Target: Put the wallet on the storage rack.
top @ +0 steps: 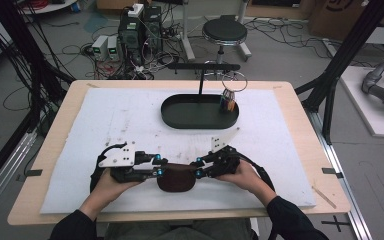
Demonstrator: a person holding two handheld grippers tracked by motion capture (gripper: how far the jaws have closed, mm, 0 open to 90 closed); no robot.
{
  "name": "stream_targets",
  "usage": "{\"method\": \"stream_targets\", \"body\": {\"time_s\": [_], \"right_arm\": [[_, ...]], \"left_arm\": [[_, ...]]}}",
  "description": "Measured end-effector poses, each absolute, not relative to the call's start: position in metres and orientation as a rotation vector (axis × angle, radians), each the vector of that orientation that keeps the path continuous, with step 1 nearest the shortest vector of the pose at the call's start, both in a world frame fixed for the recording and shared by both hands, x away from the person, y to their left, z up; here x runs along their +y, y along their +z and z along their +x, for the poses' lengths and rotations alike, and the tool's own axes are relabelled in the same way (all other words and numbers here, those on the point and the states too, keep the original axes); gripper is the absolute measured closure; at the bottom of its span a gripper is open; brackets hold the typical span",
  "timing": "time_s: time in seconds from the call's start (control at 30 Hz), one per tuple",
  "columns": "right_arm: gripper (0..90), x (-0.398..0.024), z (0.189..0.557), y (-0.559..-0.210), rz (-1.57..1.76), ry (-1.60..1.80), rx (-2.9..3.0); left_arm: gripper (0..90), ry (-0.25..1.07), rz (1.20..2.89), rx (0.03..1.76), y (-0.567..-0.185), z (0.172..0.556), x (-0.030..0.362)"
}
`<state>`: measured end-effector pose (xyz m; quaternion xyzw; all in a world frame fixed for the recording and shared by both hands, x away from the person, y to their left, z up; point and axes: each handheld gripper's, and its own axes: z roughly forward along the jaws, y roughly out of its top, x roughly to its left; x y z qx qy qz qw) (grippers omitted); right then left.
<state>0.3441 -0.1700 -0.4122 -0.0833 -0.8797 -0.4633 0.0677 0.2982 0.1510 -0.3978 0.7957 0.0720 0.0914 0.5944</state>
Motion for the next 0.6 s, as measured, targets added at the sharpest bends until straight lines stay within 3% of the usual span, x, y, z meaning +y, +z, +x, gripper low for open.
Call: {"method": "stream_targets", "body": {"time_s": [0.03,0.3,0.47,0.6], "right_arm": [[70.6,-0.17,0.344,-0.412,-0.251,-1.396,-2.65],[71.4,-0.188,0.34,-0.388,-0.206,-1.449,-2.792],[71.4,-0.189,0.338,-0.383,-0.149,-1.447,-2.813],[71.4,-0.191,0.337,-0.378,-0.133,-1.463,-2.802]], "left_arm": [[55.9,0.212,1.849,0.167,-0.398,0.298,0.151],[40.5,0.13,1.909,0.301,-0.406,0.312,0.146],[41.5,0.078,1.939,0.294,-0.41,0.316,0.134],[51.9,0.058,1.954,0.262,-0.411,0.317,0.128]]}}
